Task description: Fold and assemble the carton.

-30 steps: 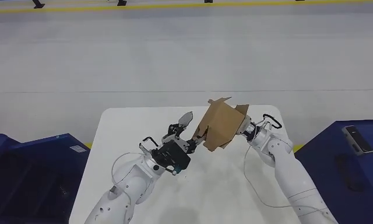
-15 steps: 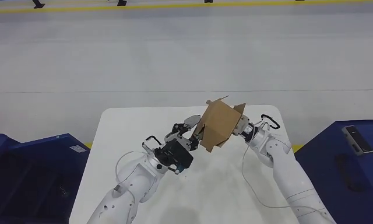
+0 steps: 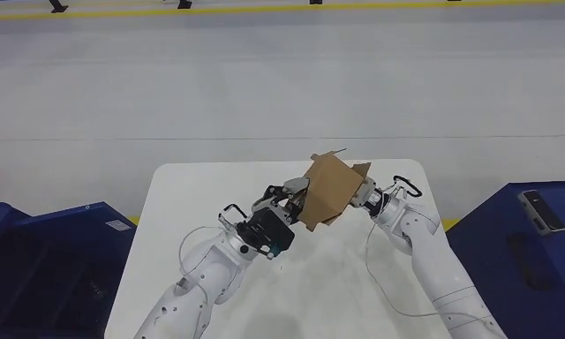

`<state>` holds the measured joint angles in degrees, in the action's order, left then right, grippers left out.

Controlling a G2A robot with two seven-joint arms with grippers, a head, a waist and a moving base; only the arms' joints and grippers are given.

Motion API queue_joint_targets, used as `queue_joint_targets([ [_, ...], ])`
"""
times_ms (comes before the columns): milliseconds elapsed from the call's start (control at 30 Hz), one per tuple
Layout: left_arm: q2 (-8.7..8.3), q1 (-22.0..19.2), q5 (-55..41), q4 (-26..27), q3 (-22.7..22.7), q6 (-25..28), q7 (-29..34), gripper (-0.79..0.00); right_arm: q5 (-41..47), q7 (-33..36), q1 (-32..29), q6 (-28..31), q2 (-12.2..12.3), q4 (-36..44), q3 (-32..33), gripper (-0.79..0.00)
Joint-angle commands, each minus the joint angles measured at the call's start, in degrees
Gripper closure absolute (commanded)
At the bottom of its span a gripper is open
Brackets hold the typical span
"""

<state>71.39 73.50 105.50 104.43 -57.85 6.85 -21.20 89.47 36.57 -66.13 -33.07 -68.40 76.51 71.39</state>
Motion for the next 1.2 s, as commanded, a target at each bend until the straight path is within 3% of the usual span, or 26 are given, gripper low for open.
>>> queue_joint_targets([
  [0, 0.04, 0.07, -0.37, -0.01, -0.15, -0.01, -0.05, 0.000, -0.80, 0.48, -0.09, 0.83, 0.08, 0.05, 0.58, -0.785],
  [267, -0.03, 1.42, -9.58, 0.09, -2.73, 4.64, 1.50, 0.000, -10.25, 4.30, -0.59, 5.21, 1.64, 0.34, 6.71, -0.785],
  [333, -0.03, 1.61, -14.18, 0.00, -3.46, 7.42, 2.90, 0.000, -18.79, 4.53, -1.27, 11.60, 2.38, 2.33, 8.84, -0.785],
  [733, -0.08, 1.76, -16.86, -0.20, -4.42, 8.88, 4.85, 0.000, -16.79, 5.38, -1.51, 9.87, 2.43, 3.75, 9.49, -0.785],
  [1167, -0.05, 4.18, -54.99, 2.31, -9.10, 17.54, 26.11, 0.000, -37.14, 11.26, -10.30, 16.18, 5.58, 20.21, 21.30, -0.785],
])
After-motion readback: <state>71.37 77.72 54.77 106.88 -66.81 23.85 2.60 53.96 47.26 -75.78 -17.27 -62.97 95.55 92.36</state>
